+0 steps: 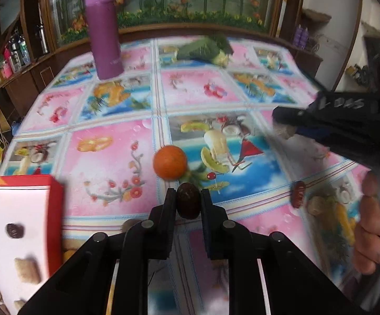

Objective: Organize fruits
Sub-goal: 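Grasp a red date with the left tool while the right tool grasps a beige cookie, then carry the red date and the beige cookie over the red tray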

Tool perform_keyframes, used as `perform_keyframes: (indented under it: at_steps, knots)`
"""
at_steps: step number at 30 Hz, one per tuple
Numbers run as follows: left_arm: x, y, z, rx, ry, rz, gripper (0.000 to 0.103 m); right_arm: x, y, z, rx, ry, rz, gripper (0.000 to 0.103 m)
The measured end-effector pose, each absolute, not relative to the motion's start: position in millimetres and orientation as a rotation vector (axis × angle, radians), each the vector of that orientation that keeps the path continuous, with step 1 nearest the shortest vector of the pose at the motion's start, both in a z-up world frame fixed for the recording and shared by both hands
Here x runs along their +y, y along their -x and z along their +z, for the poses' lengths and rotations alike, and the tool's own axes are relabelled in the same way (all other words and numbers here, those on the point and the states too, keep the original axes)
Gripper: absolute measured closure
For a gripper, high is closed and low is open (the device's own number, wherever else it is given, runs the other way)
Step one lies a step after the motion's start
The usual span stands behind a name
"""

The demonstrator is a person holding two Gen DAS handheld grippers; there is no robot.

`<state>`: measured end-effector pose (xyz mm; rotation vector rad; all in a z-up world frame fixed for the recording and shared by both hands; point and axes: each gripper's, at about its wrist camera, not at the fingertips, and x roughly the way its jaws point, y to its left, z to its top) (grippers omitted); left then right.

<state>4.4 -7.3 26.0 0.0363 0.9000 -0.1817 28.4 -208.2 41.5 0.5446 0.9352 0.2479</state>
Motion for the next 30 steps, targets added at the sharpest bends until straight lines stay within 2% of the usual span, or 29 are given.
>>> perform_keyframes:
  at_steps: [12, 19, 30]
  knots:
    - [54, 75, 82, 0.735, 0.029, -0.102, 0.086, -176, -8, 62, 0.808, -0.436, 0.345, 0.082]
    - [78, 93, 81, 0.725, 0.058, -0.078, 0.086, -152, 6, 61, 0.787, -0.355, 0.370, 0.082]
    - [96, 104, 67, 0.758, 0.080, -0.120, 0.086, -104, 54, 56, 0.801, -0.374, 0.475, 0.082]
